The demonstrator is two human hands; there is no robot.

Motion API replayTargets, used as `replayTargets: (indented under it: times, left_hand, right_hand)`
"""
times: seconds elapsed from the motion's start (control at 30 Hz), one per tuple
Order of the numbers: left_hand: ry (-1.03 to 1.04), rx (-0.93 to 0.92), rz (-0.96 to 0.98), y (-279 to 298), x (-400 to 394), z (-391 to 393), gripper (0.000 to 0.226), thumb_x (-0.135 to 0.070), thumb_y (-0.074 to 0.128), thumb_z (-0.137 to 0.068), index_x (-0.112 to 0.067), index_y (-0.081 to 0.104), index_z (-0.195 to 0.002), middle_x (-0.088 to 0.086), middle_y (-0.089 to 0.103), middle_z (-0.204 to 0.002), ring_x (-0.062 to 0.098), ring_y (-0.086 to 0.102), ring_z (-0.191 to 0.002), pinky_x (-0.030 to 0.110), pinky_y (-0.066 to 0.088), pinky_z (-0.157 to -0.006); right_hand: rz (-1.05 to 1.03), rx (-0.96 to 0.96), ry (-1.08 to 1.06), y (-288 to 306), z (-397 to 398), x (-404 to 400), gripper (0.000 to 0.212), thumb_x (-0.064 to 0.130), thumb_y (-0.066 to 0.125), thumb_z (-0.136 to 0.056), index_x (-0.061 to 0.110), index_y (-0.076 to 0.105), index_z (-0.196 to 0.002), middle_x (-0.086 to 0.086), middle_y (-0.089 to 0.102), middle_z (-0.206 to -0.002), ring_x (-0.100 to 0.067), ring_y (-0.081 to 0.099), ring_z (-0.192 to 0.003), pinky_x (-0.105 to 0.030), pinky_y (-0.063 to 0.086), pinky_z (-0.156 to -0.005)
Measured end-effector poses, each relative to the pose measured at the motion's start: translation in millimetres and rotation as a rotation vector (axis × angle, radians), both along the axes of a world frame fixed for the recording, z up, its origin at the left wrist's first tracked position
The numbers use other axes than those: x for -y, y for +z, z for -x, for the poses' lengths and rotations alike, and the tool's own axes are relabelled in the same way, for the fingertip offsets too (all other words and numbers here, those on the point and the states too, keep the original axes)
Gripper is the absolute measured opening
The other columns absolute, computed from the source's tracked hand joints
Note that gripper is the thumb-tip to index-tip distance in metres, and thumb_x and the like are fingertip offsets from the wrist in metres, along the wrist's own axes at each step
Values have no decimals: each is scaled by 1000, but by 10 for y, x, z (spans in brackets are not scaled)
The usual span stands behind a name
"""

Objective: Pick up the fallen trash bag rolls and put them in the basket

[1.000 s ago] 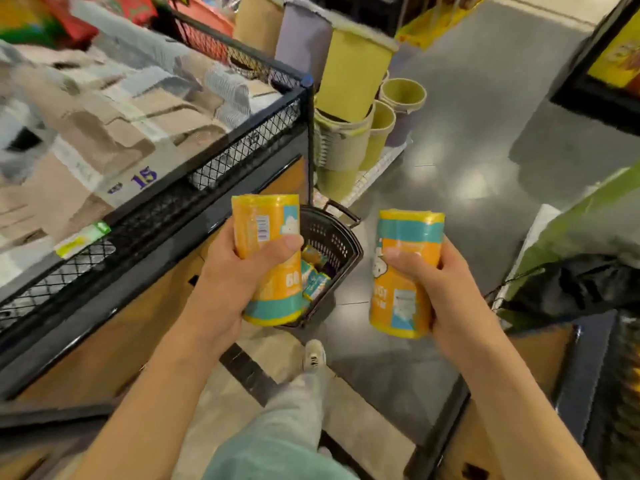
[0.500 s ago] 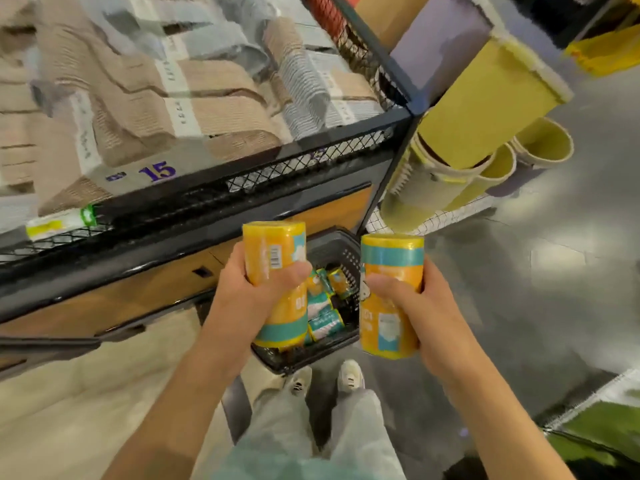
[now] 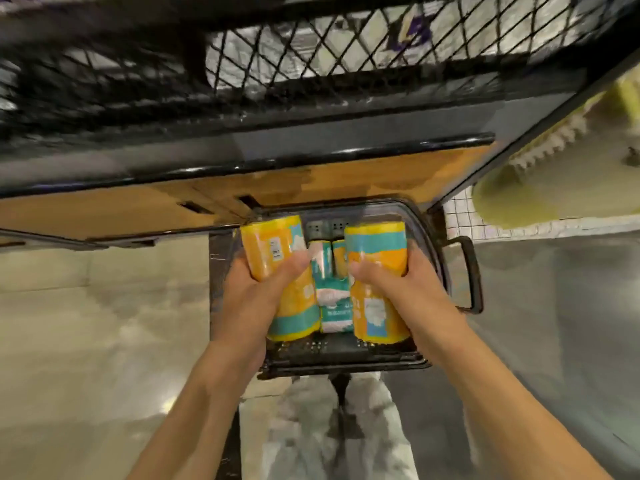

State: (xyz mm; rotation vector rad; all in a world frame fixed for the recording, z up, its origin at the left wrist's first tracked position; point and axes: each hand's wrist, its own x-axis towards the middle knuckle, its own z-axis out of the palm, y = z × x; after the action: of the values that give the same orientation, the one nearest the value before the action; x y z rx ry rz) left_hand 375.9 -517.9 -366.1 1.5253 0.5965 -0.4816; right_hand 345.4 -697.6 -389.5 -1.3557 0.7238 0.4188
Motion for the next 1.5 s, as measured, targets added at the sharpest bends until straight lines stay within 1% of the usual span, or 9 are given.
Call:
replayTargets:
  times: [0.13,0.27,0.43,0.6,0.73,0.9,1.1,1.37,1.5]
  left_hand:
    - [-6,-22,-6,-863,-6,-171,26,-24,78,-78,-25,67,-102,-4,77,-99,14,74,-91,37,58,-81]
    - [-17,-75,-43,-1697,-97,-357,45,-29,83,-75,-19,65,-115,-4,77,-99,11,74,-89,35,59,-77]
    - [-36,-154,-49,-2520,-241,-516,46,-33,87,-70,-22,67,-109,-2,77,-98,16,74,-90,43,59,-83]
    - [-53,-145,-143,-3180,-314,-708,30,-29,86,-73,-26,65,-93,-8,75,-83,6,74,-74,28,61,-68]
    - [-131,-142,-275,-3662,-388,-820,50,-47,88,-57,-26,70,-99,-8,76,-87,10,74,-81,35,61,-79]
    - [-154,-153,-432,-4031,-452,-824,48,-49,86,-64,-22,70,-101,-10,70,-86,3,65,-78,17,48,-64]
    - [-132,-186,-490,-4356,-596,-831,47,-55,84,-63,-25,69,-95,-8,71,-90,14,68,-87,32,56,-84]
    - [-163,-156,-516,-4531,-649,-802,76,-73,72,-60,-21,57,-114,1,65,-114,21,63,-107,41,52,-95]
    - [-214,-156,-496,-4512,-697,-774,97,-89,56,-58,-22,50,-128,3,58,-128,25,56,-121,45,46,-103]
  right_hand:
    - [25,-31,8,-883,-164,-91,59,28,89,-71,22,59,-121,-2,76,-108,-16,75,-92,-39,62,-82]
    - [54,-90,-3,-1677,-295,-172,70,42,88,-58,25,58,-118,-1,75,-108,-19,74,-96,-50,60,-87]
    - [53,-128,21,-2431,-477,-373,58,35,88,-71,25,56,-119,-1,74,-108,-16,74,-93,-45,62,-82]
    - [92,-147,40,-3038,-691,-628,51,35,86,-76,23,55,-115,-1,73,-107,-19,73,-96,-49,59,-89]
    - [120,-147,55,-3456,-792,-737,47,38,85,-77,26,51,-108,3,70,-106,-17,70,-100,-49,56,-94]
    - [142,-146,83,-3847,-881,-832,75,56,85,-62,24,45,-117,2,66,-118,-18,65,-110,-48,52,-100]
    - [180,-142,83,-4123,-905,-862,48,34,78,-86,22,42,-115,9,65,-97,-5,63,-90,-24,48,-72]
    - [366,-196,178,-4269,-964,-1145,102,75,66,-61,20,31,-140,-8,53,-134,-31,50,-128,-51,43,-107]
    - [439,-245,301,-4291,-922,-1233,80,53,58,-93,26,19,-157,-11,28,-150,-35,24,-144,-48,27,-117]
